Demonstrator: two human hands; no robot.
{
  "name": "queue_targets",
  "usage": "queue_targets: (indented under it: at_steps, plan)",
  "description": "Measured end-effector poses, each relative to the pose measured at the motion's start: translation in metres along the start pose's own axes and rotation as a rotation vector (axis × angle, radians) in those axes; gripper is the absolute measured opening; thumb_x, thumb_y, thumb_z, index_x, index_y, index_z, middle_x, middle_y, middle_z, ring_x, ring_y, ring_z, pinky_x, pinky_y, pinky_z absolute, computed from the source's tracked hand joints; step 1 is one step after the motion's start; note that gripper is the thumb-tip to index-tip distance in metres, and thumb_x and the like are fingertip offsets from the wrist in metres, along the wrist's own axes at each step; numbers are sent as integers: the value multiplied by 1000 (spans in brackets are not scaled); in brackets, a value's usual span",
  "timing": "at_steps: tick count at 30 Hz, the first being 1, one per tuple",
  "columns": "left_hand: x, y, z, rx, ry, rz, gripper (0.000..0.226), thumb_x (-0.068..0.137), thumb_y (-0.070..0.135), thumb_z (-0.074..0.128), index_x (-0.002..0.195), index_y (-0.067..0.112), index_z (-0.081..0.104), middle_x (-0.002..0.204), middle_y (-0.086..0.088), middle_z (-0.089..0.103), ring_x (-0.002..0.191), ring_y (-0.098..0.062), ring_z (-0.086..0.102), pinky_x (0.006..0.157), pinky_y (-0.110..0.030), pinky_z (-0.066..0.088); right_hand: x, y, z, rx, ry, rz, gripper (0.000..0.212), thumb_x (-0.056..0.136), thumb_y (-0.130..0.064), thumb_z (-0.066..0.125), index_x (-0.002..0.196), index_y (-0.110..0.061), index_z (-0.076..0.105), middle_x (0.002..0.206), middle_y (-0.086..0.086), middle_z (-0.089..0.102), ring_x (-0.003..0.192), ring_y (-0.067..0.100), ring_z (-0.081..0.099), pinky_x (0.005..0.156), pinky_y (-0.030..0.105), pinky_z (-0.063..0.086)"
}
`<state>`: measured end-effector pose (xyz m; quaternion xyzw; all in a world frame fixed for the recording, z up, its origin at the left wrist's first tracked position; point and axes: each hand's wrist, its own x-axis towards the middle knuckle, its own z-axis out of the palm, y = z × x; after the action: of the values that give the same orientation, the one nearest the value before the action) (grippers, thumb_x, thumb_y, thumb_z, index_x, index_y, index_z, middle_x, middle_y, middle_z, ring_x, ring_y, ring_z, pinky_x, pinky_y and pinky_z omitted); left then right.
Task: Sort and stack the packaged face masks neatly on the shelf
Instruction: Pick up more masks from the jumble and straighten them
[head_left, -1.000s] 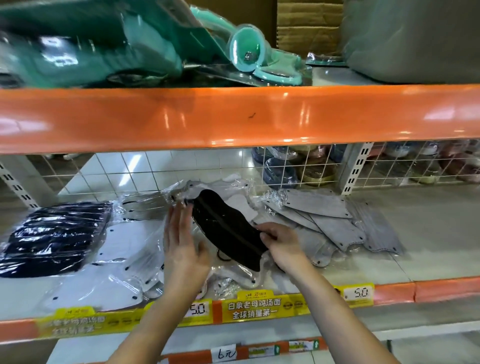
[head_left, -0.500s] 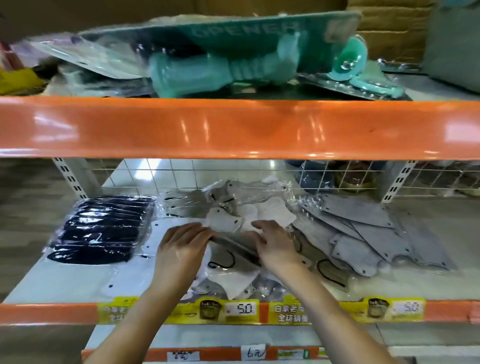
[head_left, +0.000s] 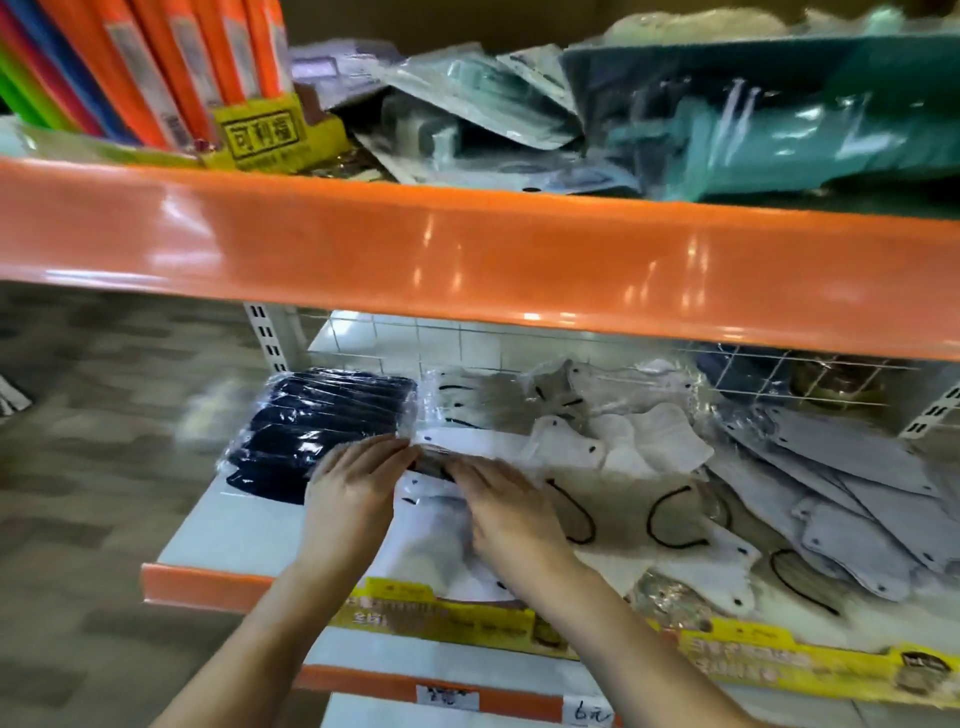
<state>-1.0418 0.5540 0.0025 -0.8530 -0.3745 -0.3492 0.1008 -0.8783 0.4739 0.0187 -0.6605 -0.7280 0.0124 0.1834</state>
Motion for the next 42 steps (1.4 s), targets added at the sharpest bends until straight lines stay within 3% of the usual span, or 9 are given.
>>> queue_targets:
  at_steps: [6,11,18,23,28,30,38,40,42]
  plan:
    - [-18,-53,-10,10,-52,-69,50,69,4,36,102,10,74,111,-4,70,111,-24,63,88,-37,43,32,-40,36,-35,13,-30,76,44,1,79,118,-9,65,120,7,65,109,23,63,99,35,45]
    - [-39,-90,-11,41,-93,-153,52,71,6,32,100,9,75,109,-5,71,110,-27,63,91,-38,39,49,-75,56,48,-61,-66,70,80,9,51,146,-9,36,154,7,32,142,23,28,115,31,5]
    - [-70,-119,2,86,-299,-306,53,70,13,32,102,9,74,107,-7,72,107,-29,65,92,-35,38,55,-95,82,45,-186,-17,61,92,-1,41,150,-12,24,159,5,16,146,20,12,118,36,2]
    - [-71,-121,8,96,-470,-423,51,66,11,54,115,5,68,124,-13,63,116,-36,58,93,-52,46,58,-97,95,53,-211,19,59,93,-2,39,150,-10,24,159,6,16,146,20,11,119,38,2]
    - [-65,-111,3,79,-520,-498,75,76,44,20,137,12,50,148,-4,41,141,-25,30,113,-43,22,63,-98,104,-19,-235,27,65,93,-6,42,152,-12,15,161,3,6,147,17,2,119,44,-7]
    - [-65,-110,5,83,-507,-521,80,76,52,15,134,12,53,145,-4,45,139,-26,34,111,-45,26,63,-96,109,-27,-228,32,62,97,-14,38,153,-14,10,161,0,1,148,15,-3,118,45,-9]
    - [-62,-111,7,112,-533,-474,60,85,43,31,114,3,65,122,-16,63,115,-38,57,88,-56,47,61,-95,113,0,-152,16,60,99,-44,13,152,-15,21,161,-1,11,147,14,5,117,40,-5]
    - [-62,-110,7,94,-530,-475,57,86,41,32,114,3,64,122,-17,63,116,-39,56,89,-56,46,61,-97,112,35,-130,32,70,91,-45,5,146,-15,36,156,1,27,145,15,20,118,41,5]
    - [-61,-107,10,55,-496,-490,54,86,39,35,115,3,63,122,-19,62,116,-41,55,91,-56,45,60,-99,112,0,-91,67,60,90,-42,19,126,-20,62,137,-2,55,129,13,48,111,39,30]
